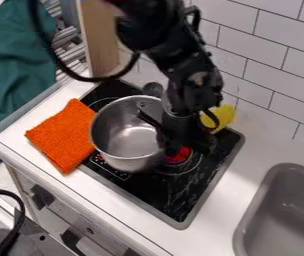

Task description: Put the silver pot on top of the orange cloth

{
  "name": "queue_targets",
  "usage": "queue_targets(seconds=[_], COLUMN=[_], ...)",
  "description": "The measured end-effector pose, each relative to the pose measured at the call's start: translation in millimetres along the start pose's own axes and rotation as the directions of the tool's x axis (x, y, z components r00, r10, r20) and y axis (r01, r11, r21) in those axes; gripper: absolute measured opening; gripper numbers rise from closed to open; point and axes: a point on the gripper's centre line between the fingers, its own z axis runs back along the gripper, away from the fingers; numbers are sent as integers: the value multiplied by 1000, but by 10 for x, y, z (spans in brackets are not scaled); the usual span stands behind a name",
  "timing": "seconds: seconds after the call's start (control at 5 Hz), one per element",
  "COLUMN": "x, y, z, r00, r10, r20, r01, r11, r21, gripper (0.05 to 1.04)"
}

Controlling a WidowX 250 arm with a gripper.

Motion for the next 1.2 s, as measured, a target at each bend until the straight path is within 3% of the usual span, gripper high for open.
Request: queue_targets(seconds=[0.2, 0.4, 0.6, 1.2], x=[39, 57, 8, 12], y=[153, 446, 790, 1239], z=[59, 129, 77, -192], r00=[1000, 994, 983, 972], r10=[12, 108, 184, 224], r20=[14, 20, -14, -68], r01=[-12, -107, -185, -224], r11=[1000, 994, 983, 974], r21=[-23, -28, -16, 17], gripper=[55, 55, 55, 55])
